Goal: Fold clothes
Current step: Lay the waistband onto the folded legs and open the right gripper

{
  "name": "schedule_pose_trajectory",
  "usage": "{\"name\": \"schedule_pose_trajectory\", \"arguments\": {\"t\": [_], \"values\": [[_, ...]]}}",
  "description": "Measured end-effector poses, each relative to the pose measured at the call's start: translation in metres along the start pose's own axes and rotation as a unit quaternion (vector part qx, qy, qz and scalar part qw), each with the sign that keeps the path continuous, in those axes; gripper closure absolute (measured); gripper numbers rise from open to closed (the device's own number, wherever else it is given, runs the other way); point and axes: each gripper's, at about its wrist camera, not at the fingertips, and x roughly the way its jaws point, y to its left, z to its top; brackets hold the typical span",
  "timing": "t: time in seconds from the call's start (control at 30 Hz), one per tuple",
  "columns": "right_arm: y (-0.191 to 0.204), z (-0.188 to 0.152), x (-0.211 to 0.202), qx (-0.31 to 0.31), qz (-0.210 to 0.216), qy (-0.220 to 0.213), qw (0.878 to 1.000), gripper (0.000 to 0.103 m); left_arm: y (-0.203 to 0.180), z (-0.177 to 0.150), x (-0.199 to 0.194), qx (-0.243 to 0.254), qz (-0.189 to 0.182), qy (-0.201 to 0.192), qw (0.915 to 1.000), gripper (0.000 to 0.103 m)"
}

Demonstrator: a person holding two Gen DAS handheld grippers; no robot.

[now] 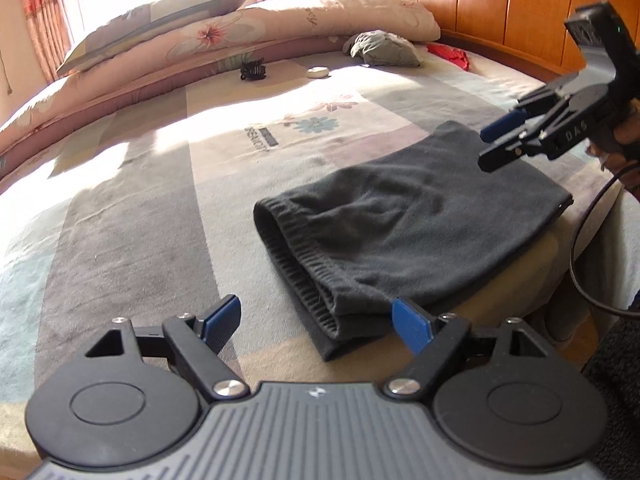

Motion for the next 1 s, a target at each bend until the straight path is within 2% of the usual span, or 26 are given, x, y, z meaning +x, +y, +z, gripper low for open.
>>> {"name": "schedule_pose_trajectory", "arguments": {"t": [0.03,0.13,0.3,0.4,0.47,0.53,0.57,0.63,0.7,0.83,1.0], "values": [[-0.008,-0.008,-0.003,0.012,-0.005,0.002,1.0,0.025,-0.003,0.006,0.002,0.006,-0.003,-0.008,0.9999,0.015],[-0.02,-0.027,-0.009,0.032,-0.006,0.002,0.999,0.025,-0.016,0.029,0.018,0.034,-0.015,-0.023,0.999,0.014],[-0.019,-0.04,-0.01,0.031,0.008,-0.012,0.999,0.025,-0.032,0.061,0.063,0.045,-0.069,-0.025,0.9963,0.014],[-0.021,-0.047,-0.007,0.028,0.006,-0.005,1.0,0.025,-0.024,0.065,0.098,0.012,-0.069,0.01,0.9975,0.014],[-0.026,-0.055,-0.011,0.02,-0.014,-0.004,1.0,0.025,-0.01,0.059,0.115,-0.021,-0.04,0.044,0.998,0.015],[-0.034,-0.061,-0.021,0.017,-0.035,-0.007,0.999,0.025,-0.001,0.052,0.114,-0.044,-0.049,0.042,0.9969,0.015],[-0.039,-0.063,-0.027,0.02,-0.046,-0.009,0.999,0.025,-0.004,0.052,0.109,-0.041,-0.044,0.042,0.9973,0.015],[-0.048,-0.067,-0.036,0.029,-0.063,-0.016,0.997,0.025,-0.018,0.056,0.1,-0.005,-0.008,0.042,0.9991,0.015],[-0.058,-0.072,-0.045,0.04,-0.077,-0.023,0.996,0.025,-0.035,0.06,0.092,0.035,0.011,0.037,0.9987,0.015],[-0.066,-0.082,-0.055,0.048,-0.098,-0.029,0.994,0.022,-0.072,0.07,0.076,0.089,-0.044,0.018,0.9949,0.014],[-0.065,-0.094,-0.064,0.049,-0.102,-0.034,0.993,0.018,-0.126,0.072,0.073,0.154,-0.112,0.008,0.9817,0.014]]}}
